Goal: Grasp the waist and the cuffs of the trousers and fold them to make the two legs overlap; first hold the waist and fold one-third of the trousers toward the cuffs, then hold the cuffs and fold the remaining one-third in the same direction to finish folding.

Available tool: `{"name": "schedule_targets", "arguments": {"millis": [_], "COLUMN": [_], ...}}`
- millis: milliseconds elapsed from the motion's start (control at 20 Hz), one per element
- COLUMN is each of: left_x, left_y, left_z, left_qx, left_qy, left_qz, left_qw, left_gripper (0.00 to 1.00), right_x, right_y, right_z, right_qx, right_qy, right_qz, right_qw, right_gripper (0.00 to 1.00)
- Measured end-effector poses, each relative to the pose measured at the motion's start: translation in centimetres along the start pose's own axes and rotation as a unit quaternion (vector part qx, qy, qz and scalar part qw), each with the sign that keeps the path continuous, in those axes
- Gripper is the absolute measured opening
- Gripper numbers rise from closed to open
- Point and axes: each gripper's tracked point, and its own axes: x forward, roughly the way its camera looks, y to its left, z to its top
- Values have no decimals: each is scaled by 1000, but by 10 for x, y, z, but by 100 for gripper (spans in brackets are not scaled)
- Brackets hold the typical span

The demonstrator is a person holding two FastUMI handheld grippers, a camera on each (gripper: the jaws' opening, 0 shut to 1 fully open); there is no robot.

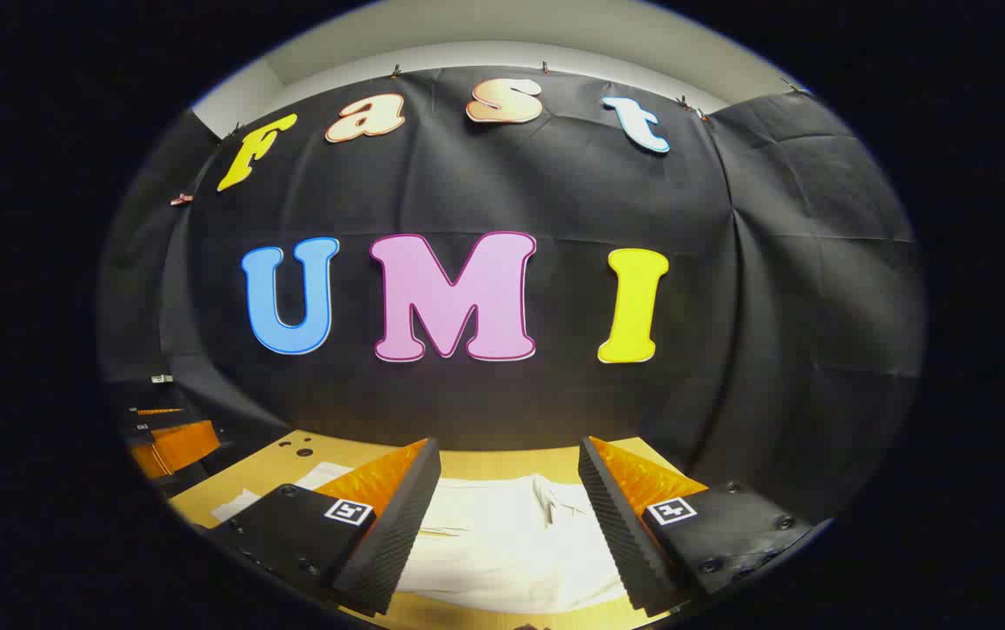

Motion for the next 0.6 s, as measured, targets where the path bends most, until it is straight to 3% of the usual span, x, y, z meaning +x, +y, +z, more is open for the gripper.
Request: {"name": "schedule_targets", "arguments": {"millis": [600], "left_x": [24], "left_y": [-21], "left_z": [-19], "left_qx": [24], "left_qy": [21], "left_qz": [-31], "left_qw": [999], "left_gripper": [96], "right_x": [14], "right_y": [-9], "right_z": [-14], "right_qx": [15], "right_qy": [20], "right_qz": [2], "right_qw": [1000], "right_gripper": [98]}}
